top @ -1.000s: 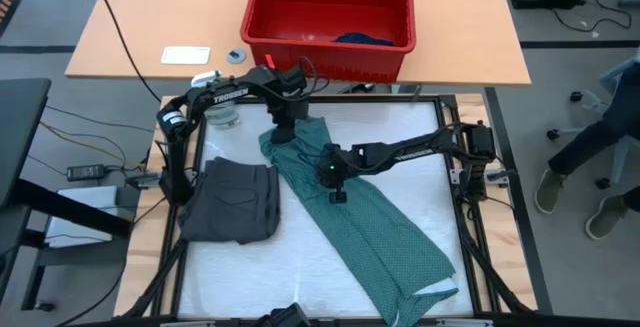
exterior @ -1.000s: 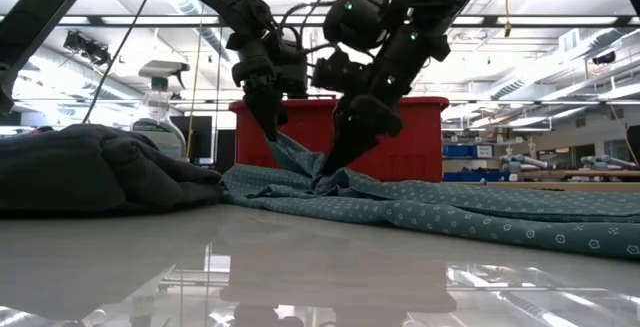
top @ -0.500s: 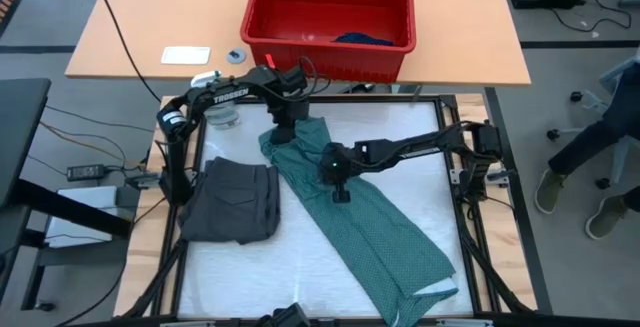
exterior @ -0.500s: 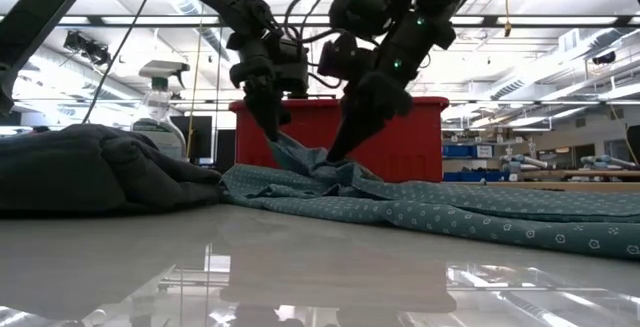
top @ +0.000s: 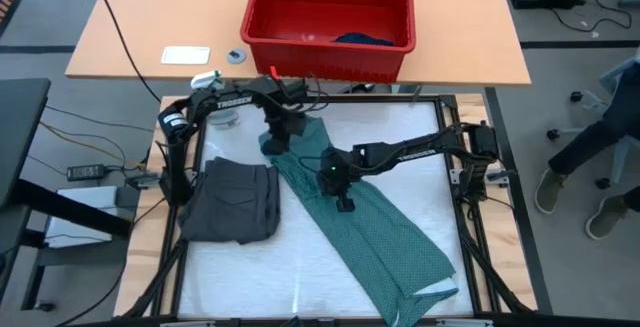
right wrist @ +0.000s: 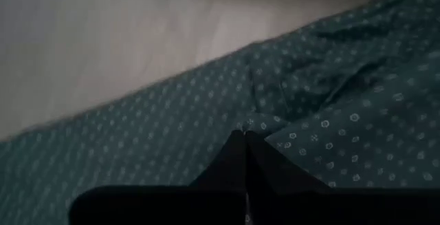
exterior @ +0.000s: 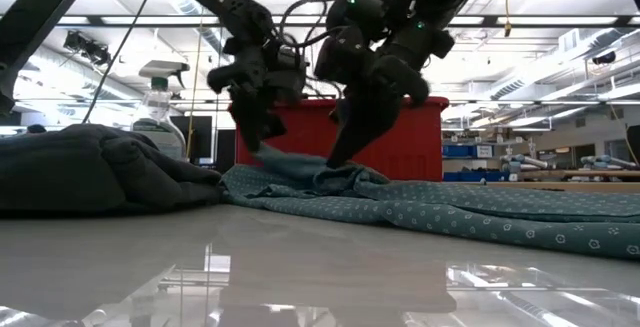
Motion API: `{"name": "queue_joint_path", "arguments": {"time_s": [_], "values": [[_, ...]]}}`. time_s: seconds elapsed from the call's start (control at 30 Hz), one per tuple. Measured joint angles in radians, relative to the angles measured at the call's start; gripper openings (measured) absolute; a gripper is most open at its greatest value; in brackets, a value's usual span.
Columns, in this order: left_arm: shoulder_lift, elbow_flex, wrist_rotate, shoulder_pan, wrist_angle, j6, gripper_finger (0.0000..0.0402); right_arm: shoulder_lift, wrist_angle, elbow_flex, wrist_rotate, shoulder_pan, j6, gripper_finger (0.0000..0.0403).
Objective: Fold Laundry from Bin
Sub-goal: Fold the green polo shirt on the table
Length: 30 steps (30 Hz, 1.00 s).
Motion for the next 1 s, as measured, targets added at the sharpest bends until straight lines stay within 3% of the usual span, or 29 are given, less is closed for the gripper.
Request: {"name": "queue_joint_path", "arguments": {"time_s": [0.23, 0.47, 0.57, 0.67, 0.87, 1.0], "values": [[-0.001, -0.045, -0.181, 0.015, 0.060, -0.125, 0.0060, -0.034, -0.018, -0.001, -0.009, -0.017, 0.145, 0.0087], [-0.023, 0.023, -0.165, 0.071, 0.052, -0.212, 0.0101, -0.169, -0.061, 0.000, 0.079, -0.085, 0.386, 0.0155], [-0.027, 0.048, 0.006, 0.091, 0.132, -0.302, 0.0102, -0.179, -0.046, 0.002, 0.144, -0.134, 0.486, 0.0155], [-0.027, 0.026, 0.134, 0.076, 0.244, -0.377, 0.0091, -0.114, -0.054, 0.001, 0.099, -0.180, 0.566, 0.0144], [-0.004, -0.070, 0.144, 0.003, 0.380, -0.437, 0.0064, -0.026, -0.076, 0.000, 0.036, -0.197, 0.596, 0.0122], [-0.002, -0.136, 0.037, -0.024, 0.556, -0.513, 0.0057, -0.024, -0.149, 0.000, 0.063, -0.230, 0.582, 0.0119]]}}
